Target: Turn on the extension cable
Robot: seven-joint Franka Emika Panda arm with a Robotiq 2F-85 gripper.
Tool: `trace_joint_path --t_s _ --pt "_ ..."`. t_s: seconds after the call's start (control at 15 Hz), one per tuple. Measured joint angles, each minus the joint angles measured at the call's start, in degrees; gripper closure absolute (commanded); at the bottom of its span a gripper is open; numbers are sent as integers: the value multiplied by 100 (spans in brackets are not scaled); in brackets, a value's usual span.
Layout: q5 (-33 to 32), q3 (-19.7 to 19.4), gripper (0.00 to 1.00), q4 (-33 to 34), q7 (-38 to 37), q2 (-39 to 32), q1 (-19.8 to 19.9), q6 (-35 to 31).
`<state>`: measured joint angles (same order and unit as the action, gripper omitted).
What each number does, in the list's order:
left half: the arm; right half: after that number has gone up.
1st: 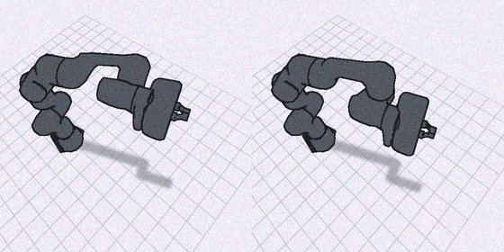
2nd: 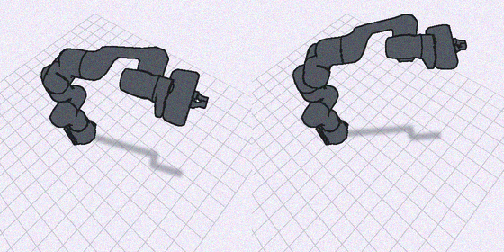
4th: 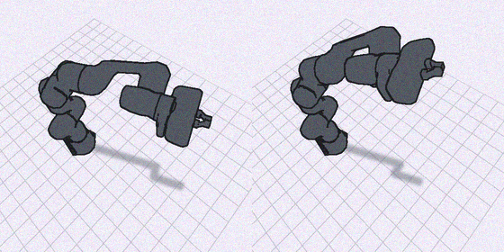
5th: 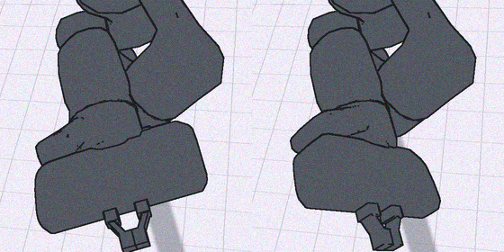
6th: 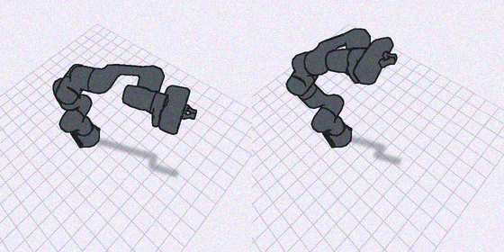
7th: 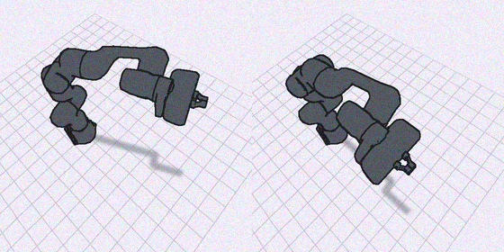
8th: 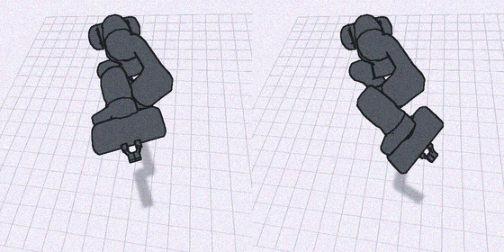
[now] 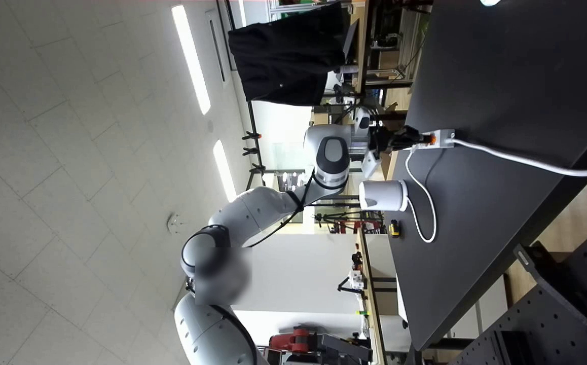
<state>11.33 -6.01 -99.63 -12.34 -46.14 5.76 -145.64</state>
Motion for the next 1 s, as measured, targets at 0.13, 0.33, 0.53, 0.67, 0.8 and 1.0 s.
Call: trace_joint_path --t_s 0.13,0.33,0.53,0.67,0.8,1.0 --pt "1 1 100 0 0 -8 0 -10" --pt "1 2 100 -2 -2 -9 -1 -10" --pt "-3 -16 100 -14 -14 -8 -22 -38" --pt "-9 -79 100 -90 -47 9 -101 -178" --pt "-28 -200 100 -258 -157 48 -256 -476" --pt "-240 -498 100 -637 -458 122 -654 -1120"
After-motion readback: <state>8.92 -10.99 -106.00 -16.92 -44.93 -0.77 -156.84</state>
